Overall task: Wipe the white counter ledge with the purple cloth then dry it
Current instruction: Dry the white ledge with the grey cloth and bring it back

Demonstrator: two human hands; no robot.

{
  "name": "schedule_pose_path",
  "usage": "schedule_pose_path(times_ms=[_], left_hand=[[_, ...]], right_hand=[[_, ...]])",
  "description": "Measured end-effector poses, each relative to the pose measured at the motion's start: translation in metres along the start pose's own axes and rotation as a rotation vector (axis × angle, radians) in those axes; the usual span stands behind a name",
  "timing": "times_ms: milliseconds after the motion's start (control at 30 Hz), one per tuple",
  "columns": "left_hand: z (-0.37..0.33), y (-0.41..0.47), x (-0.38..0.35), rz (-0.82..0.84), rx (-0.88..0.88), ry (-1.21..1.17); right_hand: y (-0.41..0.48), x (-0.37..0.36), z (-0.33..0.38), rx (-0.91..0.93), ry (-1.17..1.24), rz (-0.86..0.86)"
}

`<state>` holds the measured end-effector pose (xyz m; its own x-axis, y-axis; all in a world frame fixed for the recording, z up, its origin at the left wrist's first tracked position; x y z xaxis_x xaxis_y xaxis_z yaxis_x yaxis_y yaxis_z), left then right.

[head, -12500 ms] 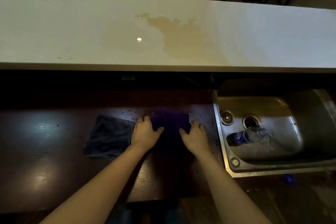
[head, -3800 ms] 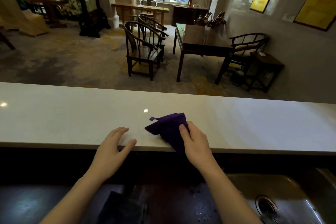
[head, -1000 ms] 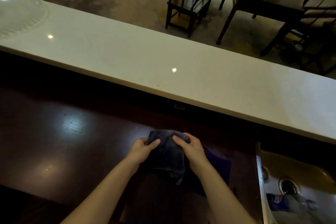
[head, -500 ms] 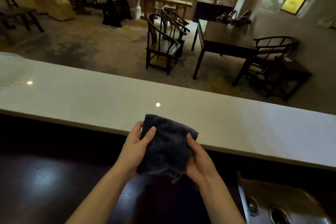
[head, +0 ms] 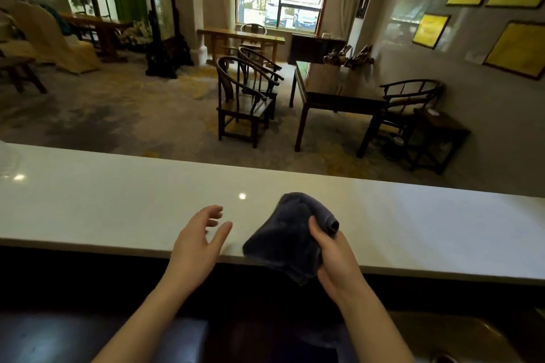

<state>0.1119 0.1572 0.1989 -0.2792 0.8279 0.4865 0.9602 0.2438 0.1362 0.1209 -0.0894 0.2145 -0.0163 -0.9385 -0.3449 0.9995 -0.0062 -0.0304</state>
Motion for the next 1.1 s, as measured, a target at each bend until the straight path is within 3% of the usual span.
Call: schedule_pose_path(times_ms=[200, 367, 433, 533, 600, 1100], left_hand=[[0.045, 0.003, 0.004, 0.03, 0.018, 0.572], [0.056, 0.0, 0.004, 0.025, 0.017, 0.707], [0.056, 0.0, 0.003, 0.018, 0.012, 0.714], [0.056, 0.0, 0.003, 0.026, 0.019, 0.727], [0.055, 0.0, 0.003, 0.026, 0.016, 0.727], [0.057, 0.002, 0.009, 0.065, 0.048, 0.696]], right_hand=[[0.012, 0.067, 0.032, 0.264, -0.473, -0.33], [0.015, 0.125, 0.049, 0.438, -0.923, -0.451], [0.016, 0.135, 0.041, 0.421, -1.12, -0.383], [0.022, 0.136, 0.002, 0.216, -1.385, -0.134], [0.022, 0.126, -0.028, 0.177, -1.563, -0.038], [0.026, -0.062, -0.1, 0.394, -1.498, 0.275]])
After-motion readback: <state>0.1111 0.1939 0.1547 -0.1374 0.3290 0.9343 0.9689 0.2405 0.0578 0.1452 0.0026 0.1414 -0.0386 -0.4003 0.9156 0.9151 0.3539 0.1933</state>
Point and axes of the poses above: each hand's wrist, its own y-axis towards the middle knuckle, its own x-axis out of the back of the hand, z = x × y, the point moved 2 cm from there along y, towards the middle knuckle, and after that the axes turned 6 degrees about x, right-handed, at the moved point
